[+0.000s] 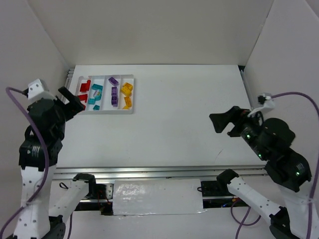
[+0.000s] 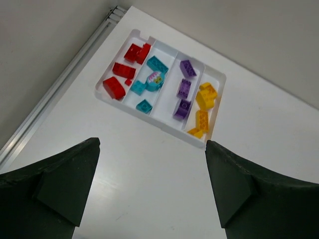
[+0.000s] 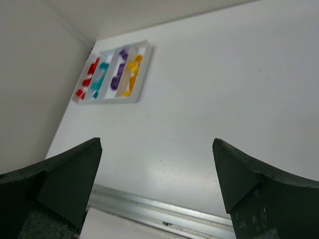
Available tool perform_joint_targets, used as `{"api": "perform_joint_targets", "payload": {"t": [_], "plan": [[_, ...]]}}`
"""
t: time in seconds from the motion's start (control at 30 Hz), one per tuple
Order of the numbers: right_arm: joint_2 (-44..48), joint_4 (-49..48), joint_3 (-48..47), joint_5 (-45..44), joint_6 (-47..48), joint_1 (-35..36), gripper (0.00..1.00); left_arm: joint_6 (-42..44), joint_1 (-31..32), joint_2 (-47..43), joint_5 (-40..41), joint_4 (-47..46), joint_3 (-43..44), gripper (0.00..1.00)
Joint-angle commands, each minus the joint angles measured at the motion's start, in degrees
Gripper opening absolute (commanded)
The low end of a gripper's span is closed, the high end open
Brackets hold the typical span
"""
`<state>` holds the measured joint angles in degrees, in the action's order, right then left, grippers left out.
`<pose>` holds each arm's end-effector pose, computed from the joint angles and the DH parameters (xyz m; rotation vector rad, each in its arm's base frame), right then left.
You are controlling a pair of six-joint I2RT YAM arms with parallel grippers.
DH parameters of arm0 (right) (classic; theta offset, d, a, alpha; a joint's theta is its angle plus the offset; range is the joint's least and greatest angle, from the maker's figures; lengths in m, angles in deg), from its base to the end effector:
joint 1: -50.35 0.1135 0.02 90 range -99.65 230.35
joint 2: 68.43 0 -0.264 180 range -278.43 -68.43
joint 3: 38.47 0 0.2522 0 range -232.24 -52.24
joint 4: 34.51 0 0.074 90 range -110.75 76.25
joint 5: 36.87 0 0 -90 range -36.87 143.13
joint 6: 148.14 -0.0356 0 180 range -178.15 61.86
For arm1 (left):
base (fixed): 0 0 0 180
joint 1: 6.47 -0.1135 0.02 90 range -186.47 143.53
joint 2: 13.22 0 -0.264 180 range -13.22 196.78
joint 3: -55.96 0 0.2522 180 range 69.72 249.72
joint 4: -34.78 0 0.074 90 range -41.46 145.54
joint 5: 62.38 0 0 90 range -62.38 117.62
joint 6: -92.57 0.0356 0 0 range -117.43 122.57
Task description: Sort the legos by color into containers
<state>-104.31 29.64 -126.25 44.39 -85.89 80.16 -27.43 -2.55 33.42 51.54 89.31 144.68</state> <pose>0.0620 0.0293 0.4435 0.0792 1.8184 0.5834 0.1306 0.0055 0.4515 -0.6828 1.6325 -0.0553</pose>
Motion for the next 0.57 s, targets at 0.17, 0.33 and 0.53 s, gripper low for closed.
{"api": "perform_joint_targets", "payload": {"t": [0.17,0.33,0.53], "plan": [[10.1,13.3,-11.9,-17.8,7.2,1.0,1.00,4.5,0.0,-15.2,-1.1,10.7,-6.6,1.00],[13.7,13.9,-10.9,-17.6,6.5,1.0,1.00,4.1,-0.1,-19.6,-3.1,13.9,-5.4,0.99],[14.0,12.0,-10.2,-15.9,5.7,1.0,1.00,4.2,0.0,-18.9,-4.2,12.8,-6.1,0.99]]}}
